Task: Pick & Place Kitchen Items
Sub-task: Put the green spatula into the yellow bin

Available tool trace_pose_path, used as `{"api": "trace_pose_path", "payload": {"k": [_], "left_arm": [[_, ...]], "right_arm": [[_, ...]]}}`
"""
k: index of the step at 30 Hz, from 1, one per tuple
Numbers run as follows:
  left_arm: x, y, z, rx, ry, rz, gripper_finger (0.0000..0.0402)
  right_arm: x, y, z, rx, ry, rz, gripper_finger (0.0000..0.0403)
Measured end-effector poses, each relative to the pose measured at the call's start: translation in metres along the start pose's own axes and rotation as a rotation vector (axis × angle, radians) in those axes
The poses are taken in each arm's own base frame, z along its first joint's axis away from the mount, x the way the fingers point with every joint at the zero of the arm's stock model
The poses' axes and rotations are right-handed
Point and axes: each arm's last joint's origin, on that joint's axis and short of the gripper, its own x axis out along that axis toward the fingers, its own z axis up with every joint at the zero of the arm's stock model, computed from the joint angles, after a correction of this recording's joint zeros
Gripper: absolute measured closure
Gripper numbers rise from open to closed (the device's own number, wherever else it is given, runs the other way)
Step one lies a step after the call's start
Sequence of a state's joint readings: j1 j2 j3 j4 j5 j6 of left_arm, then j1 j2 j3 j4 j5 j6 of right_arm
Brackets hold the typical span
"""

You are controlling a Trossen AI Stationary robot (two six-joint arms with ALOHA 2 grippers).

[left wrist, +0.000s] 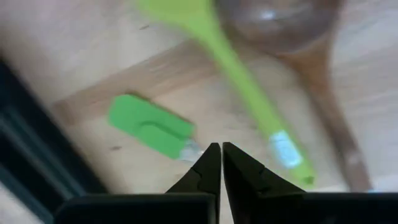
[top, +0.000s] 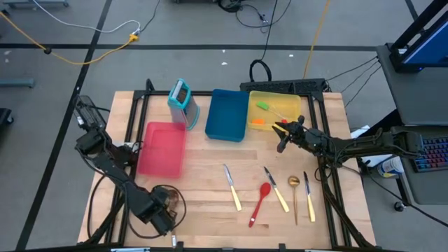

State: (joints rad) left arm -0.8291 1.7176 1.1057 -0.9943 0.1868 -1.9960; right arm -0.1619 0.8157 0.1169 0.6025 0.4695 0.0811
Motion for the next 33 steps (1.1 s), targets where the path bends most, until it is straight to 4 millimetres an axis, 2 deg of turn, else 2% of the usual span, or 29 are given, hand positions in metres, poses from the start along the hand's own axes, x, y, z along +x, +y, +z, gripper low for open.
{"api": "trace_pose_path", "payload": {"k": [5, 14, 19, 26, 33], "left_arm": [[0.003, 0.005, -0.002, 0.049, 0.028, 0.035, 0.038], [0.024, 0.019, -0.005, -0.058, 0.189, 0.157, 0.0369], [0.033, 0.017, -0.005, -0.007, 0.266, 0.113, 0.0318], [0.033, 0.024, 0.001, -0.034, 0.255, 0.191, 0.0229], [0.031, 0.017, 0.01, -0.075, 0.256, 0.159, 0.0193]], "right_arm": [[0.0, 0.0, 0.0, 0.0, 0.0, 0.0, 0.0303], [0.0, 0.0, -0.001, -0.002, 0.006, -0.001, 0.0303], [0.0, 0.0, 0.002, 0.009, -0.015, 0.001, 0.0303], [0.0, 0.0, 0.007, 0.014, -0.065, 0.004, 0.0303], [-0.001, 0.001, 0.012, 0.017, -0.111, 0.006, 0.0303]]}}
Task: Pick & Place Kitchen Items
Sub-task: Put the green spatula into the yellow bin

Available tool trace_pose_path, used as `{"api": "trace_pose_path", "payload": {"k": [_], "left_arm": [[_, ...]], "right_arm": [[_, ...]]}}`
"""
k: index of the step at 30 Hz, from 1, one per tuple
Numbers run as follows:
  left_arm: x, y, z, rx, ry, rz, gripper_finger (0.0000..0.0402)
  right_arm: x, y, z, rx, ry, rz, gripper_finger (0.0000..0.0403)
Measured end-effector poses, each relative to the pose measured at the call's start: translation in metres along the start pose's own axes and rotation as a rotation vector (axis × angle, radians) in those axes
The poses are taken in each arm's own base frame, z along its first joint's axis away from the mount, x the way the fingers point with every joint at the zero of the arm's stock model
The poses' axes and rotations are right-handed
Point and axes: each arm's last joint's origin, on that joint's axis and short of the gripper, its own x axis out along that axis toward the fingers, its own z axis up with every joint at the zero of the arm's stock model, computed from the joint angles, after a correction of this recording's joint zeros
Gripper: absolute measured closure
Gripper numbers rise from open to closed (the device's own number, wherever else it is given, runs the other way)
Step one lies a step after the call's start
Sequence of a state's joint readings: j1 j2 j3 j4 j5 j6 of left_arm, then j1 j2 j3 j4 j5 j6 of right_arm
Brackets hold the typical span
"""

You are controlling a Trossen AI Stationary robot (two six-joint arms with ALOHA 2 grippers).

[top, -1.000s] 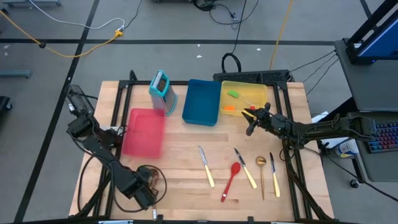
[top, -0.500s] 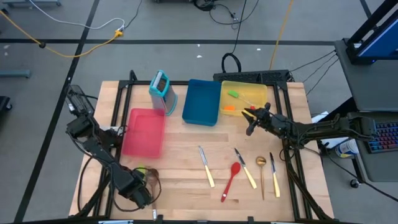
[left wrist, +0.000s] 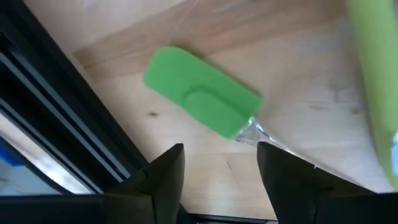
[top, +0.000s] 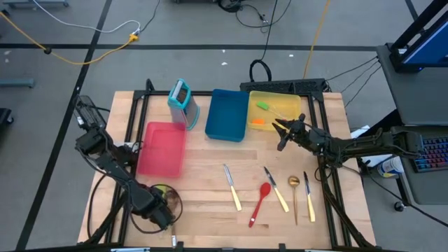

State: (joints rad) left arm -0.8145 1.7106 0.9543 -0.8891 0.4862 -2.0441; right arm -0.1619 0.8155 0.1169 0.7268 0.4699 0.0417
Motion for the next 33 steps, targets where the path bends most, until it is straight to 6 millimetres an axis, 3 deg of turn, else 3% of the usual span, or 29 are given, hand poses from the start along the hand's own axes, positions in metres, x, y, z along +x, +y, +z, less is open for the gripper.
{"api": "trace_pose_path", "payload": {"k": [7, 14, 22, 33], "left_arm": [[-0.006, -0.003, 0.007, -0.023, -0.025, -0.039, 0.0192], [0.008, 0.005, 0.011, -0.073, 0.012, 0.008, 0.0192], [0.026, 0.004, 0.017, 0.02, -0.016, -0.127, 0.0193], [0.024, 0.003, 0.024, 0.06, -0.028, -0.125, 0.0193]], "right_arm": [[0.0, 0.0, 0.001, -0.005, -0.009, 0.0, 0.0303], [0.0, 0.0, 0.001, -0.006, -0.006, 0.0, 0.0303], [0.0, 0.0, 0.001, -0.006, -0.005, 0.0, 0.0303], [0.0, 0.0, 0.001, -0.005, -0.009, 0.0, 0.0303]]}}
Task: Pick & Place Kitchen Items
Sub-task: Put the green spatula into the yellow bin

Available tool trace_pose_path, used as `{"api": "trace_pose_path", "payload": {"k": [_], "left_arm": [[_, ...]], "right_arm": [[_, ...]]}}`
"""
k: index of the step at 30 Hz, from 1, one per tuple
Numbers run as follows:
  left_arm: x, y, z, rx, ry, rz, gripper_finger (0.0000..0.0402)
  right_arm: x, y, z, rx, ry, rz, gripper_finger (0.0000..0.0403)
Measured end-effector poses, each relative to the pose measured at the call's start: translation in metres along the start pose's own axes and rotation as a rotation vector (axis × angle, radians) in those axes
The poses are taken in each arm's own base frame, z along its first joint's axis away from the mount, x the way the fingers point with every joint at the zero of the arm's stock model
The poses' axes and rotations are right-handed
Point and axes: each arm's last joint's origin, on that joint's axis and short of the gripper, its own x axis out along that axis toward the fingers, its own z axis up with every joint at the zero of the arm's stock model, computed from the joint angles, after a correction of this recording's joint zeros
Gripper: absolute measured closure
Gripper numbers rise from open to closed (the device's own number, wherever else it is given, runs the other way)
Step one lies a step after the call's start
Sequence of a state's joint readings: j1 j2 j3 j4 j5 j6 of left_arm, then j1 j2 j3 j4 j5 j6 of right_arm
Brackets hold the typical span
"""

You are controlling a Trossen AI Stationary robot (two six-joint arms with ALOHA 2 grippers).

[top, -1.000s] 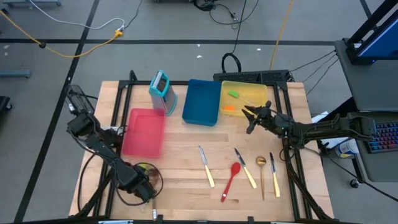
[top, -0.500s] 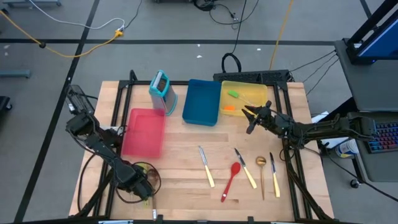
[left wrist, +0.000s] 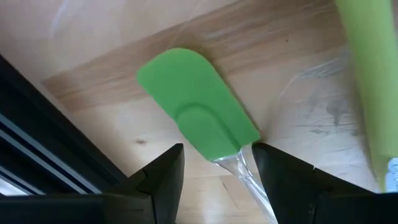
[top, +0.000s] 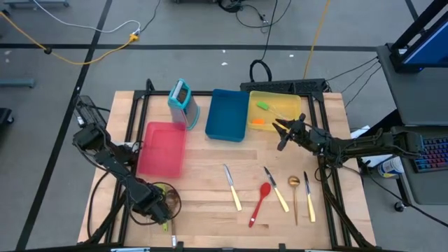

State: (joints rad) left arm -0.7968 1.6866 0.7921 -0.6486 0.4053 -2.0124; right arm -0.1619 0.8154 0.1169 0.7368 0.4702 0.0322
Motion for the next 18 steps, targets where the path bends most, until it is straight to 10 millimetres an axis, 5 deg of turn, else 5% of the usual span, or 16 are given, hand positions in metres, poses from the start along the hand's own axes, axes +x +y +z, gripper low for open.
{"api": "trace_pose_path", "payload": {"k": [18], "left_arm": [[-0.012, 0.016, -0.011, -0.018, -0.158, -0.086, 0.0192]], "right_arm": [[0.0, 0.0, 0.0, -0.011, 0.0, -0.002, 0.0303]]}}
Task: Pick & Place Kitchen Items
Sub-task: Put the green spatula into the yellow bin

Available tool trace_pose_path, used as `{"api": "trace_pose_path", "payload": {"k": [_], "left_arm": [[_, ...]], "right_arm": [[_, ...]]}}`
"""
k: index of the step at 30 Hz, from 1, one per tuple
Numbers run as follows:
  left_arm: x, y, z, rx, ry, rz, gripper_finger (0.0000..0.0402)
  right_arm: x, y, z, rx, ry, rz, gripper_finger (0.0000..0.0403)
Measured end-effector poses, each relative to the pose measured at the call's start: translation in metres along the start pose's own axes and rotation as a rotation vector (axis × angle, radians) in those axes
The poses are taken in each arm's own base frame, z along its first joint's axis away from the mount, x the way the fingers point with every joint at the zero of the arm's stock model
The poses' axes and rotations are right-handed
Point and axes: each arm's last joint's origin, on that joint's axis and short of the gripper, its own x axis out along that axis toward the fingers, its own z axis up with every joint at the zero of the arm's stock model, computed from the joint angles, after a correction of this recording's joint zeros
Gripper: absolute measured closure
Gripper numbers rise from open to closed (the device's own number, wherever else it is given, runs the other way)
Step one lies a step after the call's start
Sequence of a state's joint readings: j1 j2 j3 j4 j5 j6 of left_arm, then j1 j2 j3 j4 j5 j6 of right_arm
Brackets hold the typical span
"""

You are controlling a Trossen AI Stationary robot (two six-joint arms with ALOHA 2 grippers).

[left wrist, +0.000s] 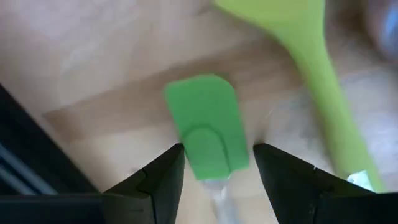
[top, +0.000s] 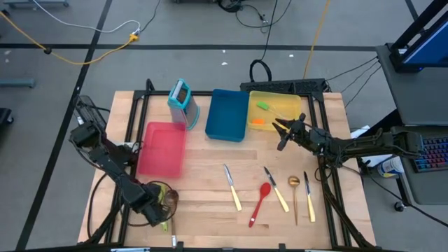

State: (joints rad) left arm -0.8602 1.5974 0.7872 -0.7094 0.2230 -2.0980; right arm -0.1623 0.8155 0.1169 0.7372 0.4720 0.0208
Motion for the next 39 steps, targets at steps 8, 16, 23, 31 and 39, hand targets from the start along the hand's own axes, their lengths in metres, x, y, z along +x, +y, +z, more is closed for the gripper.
{"api": "trace_pose_path", "payload": {"k": [8, 16, 23, 31, 39], "left_arm": [[0.003, 0.005, -0.011, -0.03, -0.108, -0.074, 0.0192], [0.004, 0.006, -0.014, -0.031, -0.109, -0.083, 0.0222], [0.004, 0.006, -0.014, -0.036, -0.118, -0.095, 0.0284], [0.003, 0.005, -0.012, -0.058, -0.142, -0.113, 0.0314], [0.002, 0.003, -0.009, -0.07, -0.157, -0.123, 0.0313]], "right_arm": [[0.0, 0.0, 0.0, 0.0, 0.0, 0.001, 0.0303], [0.0, 0.0, 0.0, 0.0, 0.001, 0.001, 0.0303], [0.0, 0.0, 0.0, 0.0, 0.0, 0.001, 0.0303], [0.0, 0.0, 0.0, 0.001, 0.001, 0.001, 0.0303], [0.0, 0.0, 0.0, 0.001, 0.001, 0.002, 0.0303]]}}
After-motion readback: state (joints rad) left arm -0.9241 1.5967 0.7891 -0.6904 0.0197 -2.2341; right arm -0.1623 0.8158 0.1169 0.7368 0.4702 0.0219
